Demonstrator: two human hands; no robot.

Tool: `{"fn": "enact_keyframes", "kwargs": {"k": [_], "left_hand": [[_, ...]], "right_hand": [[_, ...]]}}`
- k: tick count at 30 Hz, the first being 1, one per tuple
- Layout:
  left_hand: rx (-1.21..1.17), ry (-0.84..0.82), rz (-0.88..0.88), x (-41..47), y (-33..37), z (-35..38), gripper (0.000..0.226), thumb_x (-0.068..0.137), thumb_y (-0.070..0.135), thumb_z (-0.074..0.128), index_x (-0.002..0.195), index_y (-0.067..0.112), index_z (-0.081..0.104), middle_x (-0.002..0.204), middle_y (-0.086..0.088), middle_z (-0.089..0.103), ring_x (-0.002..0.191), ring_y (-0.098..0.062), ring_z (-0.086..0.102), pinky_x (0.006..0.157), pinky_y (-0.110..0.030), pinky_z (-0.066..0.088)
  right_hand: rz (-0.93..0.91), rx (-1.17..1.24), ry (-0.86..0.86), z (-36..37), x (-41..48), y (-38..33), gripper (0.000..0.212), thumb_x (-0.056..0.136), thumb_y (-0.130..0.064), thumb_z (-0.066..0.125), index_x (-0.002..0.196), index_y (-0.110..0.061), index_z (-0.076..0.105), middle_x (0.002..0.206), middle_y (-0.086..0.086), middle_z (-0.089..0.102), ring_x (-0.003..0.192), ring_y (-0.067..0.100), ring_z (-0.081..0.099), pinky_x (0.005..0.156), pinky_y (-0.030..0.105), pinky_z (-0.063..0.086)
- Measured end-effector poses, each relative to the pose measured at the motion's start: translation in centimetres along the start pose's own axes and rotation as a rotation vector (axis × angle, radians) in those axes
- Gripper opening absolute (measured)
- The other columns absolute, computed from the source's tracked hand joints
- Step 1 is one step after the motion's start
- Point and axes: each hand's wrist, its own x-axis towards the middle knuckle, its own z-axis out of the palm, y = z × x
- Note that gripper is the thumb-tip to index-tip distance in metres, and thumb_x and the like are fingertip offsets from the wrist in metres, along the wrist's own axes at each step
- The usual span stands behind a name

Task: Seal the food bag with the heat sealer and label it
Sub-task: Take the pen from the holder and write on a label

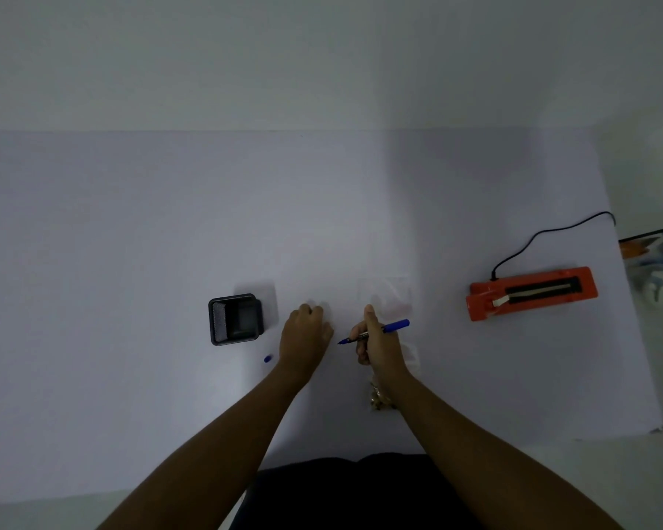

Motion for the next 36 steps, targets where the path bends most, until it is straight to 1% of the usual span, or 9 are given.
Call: {"fn": "enact_keyframes", "kwargs": {"k": [5,9,14,18,22,25,28,33,36], "left_hand": [[0.09,-0.003,0.02,-0.2,0.3,-0.1,0.019,0.084,0.012,0.063,0.066,0.012,0.059,0.061,-0.003,0.055,0.054,-0.016,0.047,0.049,-0.028,0.042],[-0.097,0.053,-0.052,-0.2,0.7,-0.2,0.023,0.091,0.015,0.054,0.071,0.009,0.06,0.065,-0.004,0.06,0.057,-0.016,0.052,0.053,-0.029,0.045],[-0.422,0.071,-0.109,-1.0,0.6,-0.9,0.019,0.093,0.021,0.06,0.079,0.01,0.066,0.07,-0.002,0.066,0.062,-0.014,0.059,0.061,-0.02,0.046],[-0.428,0.066,-0.062,-1.4,0.7,-1.5,0.014,0.092,0.021,0.062,0.088,0.013,0.072,0.079,-0.001,0.072,0.068,-0.011,0.064,0.068,-0.022,0.053],[-0.366,0.035,0.028,-1.8,1.0,-2.1,0.018,0.093,0.026,0.061,0.093,0.017,0.076,0.085,0.0,0.076,0.073,-0.011,0.065,0.072,-0.027,0.055],[-0.308,0.039,0.066,-2.2,1.2,-2.7,0.022,0.092,0.03,0.062,0.1,0.015,0.076,0.09,-0.004,0.076,0.077,-0.016,0.066,0.073,-0.03,0.054],[-0.244,0.029,0.089,-2.4,1.5,-2.8,0.026,0.089,0.033,0.064,0.099,0.012,0.076,0.088,-0.007,0.075,0.077,-0.02,0.067,0.07,-0.033,0.053],[-0.145,0.036,0.04,-2.2,2.0,-2.9,0.032,0.093,0.041,0.058,0.099,0.015,0.076,0.086,-0.005,0.076,0.077,-0.02,0.069,0.07,-0.033,0.055],[-0.171,0.044,0.015,-2.1,2.3,-2.9,0.031,0.095,0.041,0.055,0.101,0.018,0.075,0.083,-0.003,0.076,0.071,-0.018,0.07,0.071,-0.034,0.058]], "right_hand": [[-0.04,-0.018,0.009,0.6,0.0,0.1,0.06,0.1,-0.049,0.042,0.06,-0.01,0.064,0.044,0.006,0.047,0.037,0.013,0.04,0.04,0.02,0.033],[-0.147,-0.04,0.05,0.4,0.0,0.2,0.049,0.101,-0.039,0.045,0.07,-0.01,0.068,0.049,0.004,0.052,0.042,0.01,0.045,0.042,0.021,0.037],[-0.308,-0.174,0.059,0.3,0.1,0.4,0.008,0.094,-0.013,0.059,0.097,-0.011,0.066,0.083,0.009,0.068,0.067,0.014,0.061,0.061,0.025,0.051],[-0.319,-0.22,0.036,1.3,0.3,0.4,0.013,0.091,-0.005,0.062,0.103,-0.009,0.065,0.093,0.01,0.069,0.078,0.021,0.069,0.062,0.026,0.059],[-0.307,-0.253,0.064,2.4,0.5,0.0,0.013,0.087,-0.002,0.064,0.1,-0.005,0.067,0.087,0.002,0.067,0.081,0.023,0.071,0.068,0.03,0.062],[-0.312,-0.294,0.095,2.4,0.4,-0.2,0.012,0.085,-0.002,0.067,0.097,-0.004,0.068,0.081,-0.004,0.065,0.072,0.013,0.067,0.063,0.017,0.058],[-0.335,-0.344,0.139,2.3,0.5,-0.2,0.011,0.083,-0.003,0.07,0.094,-0.004,0.071,0.081,-0.002,0.066,0.067,0.001,0.062,0.056,0.005,0.049],[-0.311,-0.385,0.219,2.5,0.7,0.0,0.011,0.084,-0.014,0.07,0.086,-0.004,0.075,0.076,0.005,0.071,0.061,0.008,0.061,0.051,0.002,0.042],[-0.336,-0.395,0.224,2.5,0.5,0.0,0.018,0.089,-0.019,0.068,0.089,-0.003,0.075,0.077,0.006,0.072,0.06,0.001,0.059,0.051,0.001,0.041]]}}
